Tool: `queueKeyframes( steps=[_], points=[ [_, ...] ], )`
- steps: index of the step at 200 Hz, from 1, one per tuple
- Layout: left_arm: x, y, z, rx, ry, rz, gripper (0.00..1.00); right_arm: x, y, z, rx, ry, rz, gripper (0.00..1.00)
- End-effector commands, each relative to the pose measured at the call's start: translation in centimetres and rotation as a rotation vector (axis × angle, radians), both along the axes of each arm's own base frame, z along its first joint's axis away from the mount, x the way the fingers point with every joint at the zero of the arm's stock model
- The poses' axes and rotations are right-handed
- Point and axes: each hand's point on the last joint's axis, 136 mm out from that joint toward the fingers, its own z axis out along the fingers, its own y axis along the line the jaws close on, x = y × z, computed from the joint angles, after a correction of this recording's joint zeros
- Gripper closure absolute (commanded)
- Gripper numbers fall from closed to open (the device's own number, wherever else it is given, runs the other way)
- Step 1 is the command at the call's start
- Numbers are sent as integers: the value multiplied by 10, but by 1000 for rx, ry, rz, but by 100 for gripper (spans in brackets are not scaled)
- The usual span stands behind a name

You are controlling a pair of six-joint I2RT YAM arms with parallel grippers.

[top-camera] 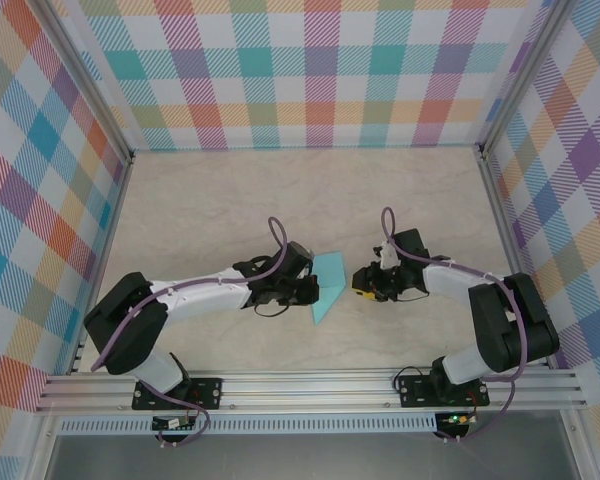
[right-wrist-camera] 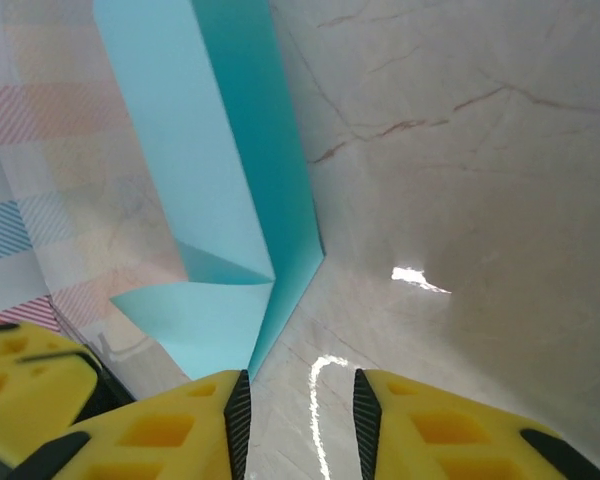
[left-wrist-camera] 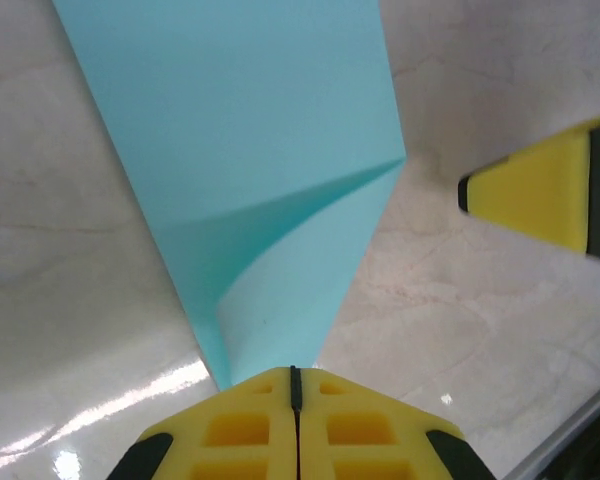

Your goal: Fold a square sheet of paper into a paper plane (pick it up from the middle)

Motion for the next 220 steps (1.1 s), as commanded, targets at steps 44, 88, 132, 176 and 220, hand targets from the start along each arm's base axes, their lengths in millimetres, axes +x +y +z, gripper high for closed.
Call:
queueKeyframes(
  steps=[44, 88, 132, 176, 220],
  points=[
    [23, 0, -18, 58, 19, 29, 96, 6, 25, 8, 88, -15, 70, 55],
    [23, 4, -34, 97, 41, 37, 97, 10, 33, 5, 107, -12, 94, 53],
    [22, 2, -44, 103, 59, 30, 99, 15, 41, 3, 133, -14, 140, 54],
    [22, 0, -46, 102, 64, 23, 99, 17, 50, -1, 132, -11, 182, 58],
    [22, 1, -44, 98, 57, 24, 99, 15, 57, -6, 131, -8, 236, 72]
  ],
)
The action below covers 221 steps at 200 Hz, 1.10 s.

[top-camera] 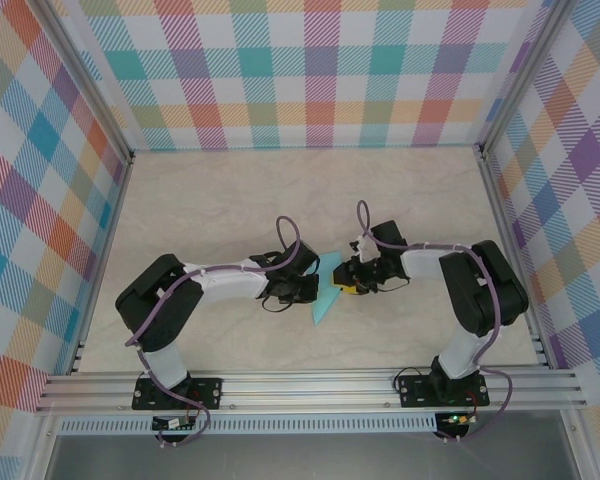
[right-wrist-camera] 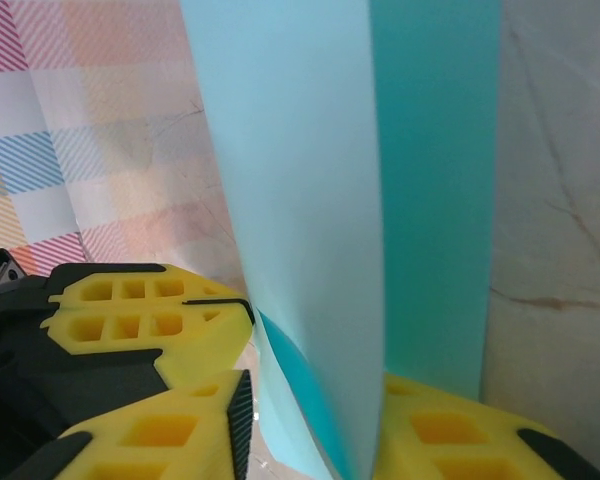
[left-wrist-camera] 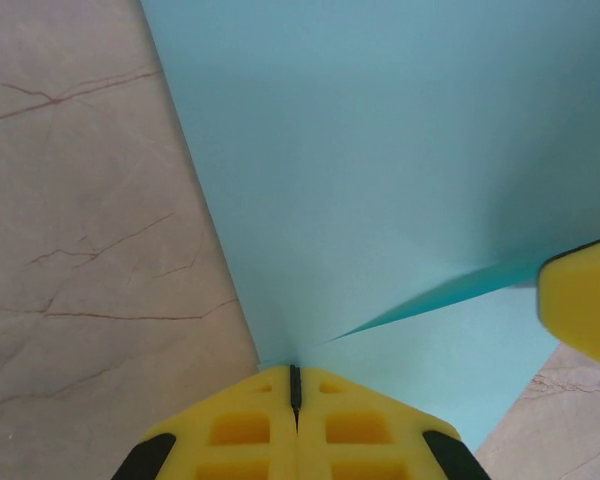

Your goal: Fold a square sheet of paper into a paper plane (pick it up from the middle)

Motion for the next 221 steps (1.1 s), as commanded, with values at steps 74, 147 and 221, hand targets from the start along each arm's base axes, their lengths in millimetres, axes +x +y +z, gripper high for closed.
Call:
queueKeyframes(
  steps=[74, 147, 221],
  points=[
    [1, 11, 59, -85, -156, 25, 86, 2, 10, 3, 22, 2, -41, 93],
    [-28, 18, 71, -6, -253, -45, 68, -9, 16, 19, -25, -5, -234, 95],
    [-55, 6, 49, 142, -302, -95, 59, -17, 15, 15, -102, -6, -242, 94]
  ],
)
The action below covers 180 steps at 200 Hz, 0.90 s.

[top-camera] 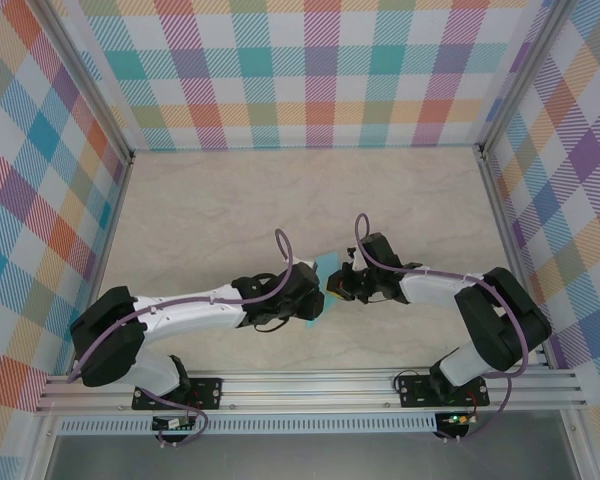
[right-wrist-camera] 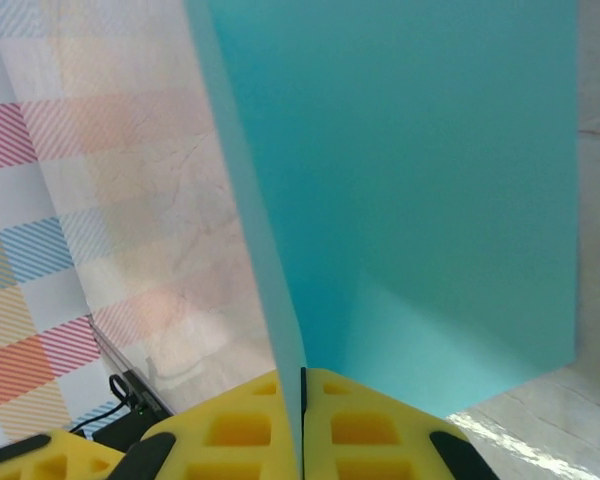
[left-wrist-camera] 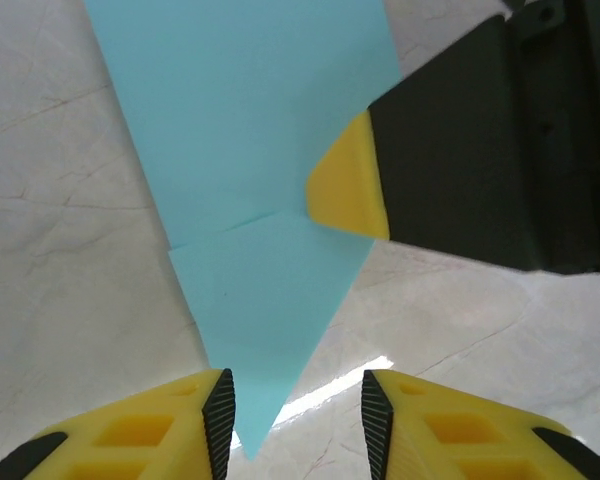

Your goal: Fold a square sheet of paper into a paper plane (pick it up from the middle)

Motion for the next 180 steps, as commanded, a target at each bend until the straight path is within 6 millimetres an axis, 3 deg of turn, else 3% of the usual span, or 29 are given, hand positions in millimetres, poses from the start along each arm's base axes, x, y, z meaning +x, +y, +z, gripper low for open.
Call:
queueKeyframes(
  steps=[1, 108, 141, 180],
  points=[
    [-4, 5, -13, 100, -34, 28, 58, 0, -2, -2, -32, 2, -2, 93],
    [-4, -16, -43, 306, -128, 97, 61, 3, 2, 1, -20, 10, 26, 92],
    [-4, -12, -48, 355, -149, 118, 63, 3, 1, 2, -22, 9, 26, 92],
    [-5, -7, -48, 367, -172, 131, 72, 2, 1, 3, -23, 11, 34, 91]
  ],
)
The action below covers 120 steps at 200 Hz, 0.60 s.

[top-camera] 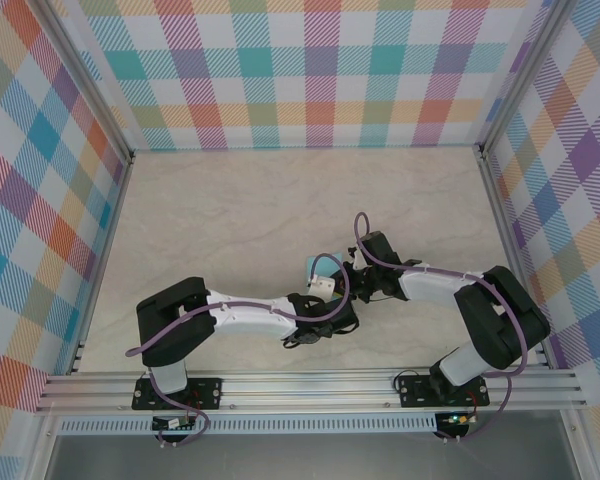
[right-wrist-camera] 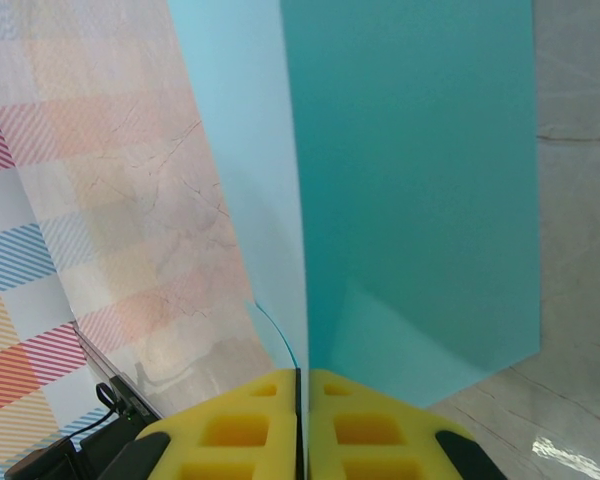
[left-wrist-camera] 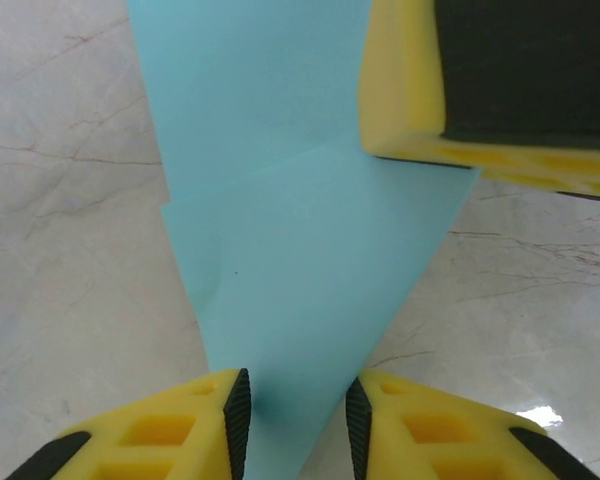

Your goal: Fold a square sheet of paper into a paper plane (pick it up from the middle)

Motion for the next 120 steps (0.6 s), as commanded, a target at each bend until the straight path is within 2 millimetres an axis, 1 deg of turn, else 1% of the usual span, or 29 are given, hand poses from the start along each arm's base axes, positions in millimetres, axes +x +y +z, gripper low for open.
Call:
queueKeyframes(
  steps=[1, 29, 50, 74, 96, 120],
  points=[
    [-2, 5, 3, 35, -40, 13, 73, 2, 3, 5, 10, -6, 28, 91],
    [-1, 6, 5, 40, -51, 8, 82, 2, 3, 6, 8, -6, 32, 91],
    [-1, 10, 5, 55, -58, 10, 87, 2, 3, 8, 8, -10, 39, 88],
    [-2, 18, 5, 71, -67, 13, 90, 2, 4, 12, 6, -12, 63, 86],
    [-2, 24, 8, 71, -80, 3, 91, 3, 5, 14, -2, -14, 83, 81],
    [-3, 28, 10, 77, -88, -19, 90, 3, 9, 13, 0, 5, 121, 81]
  ],
)
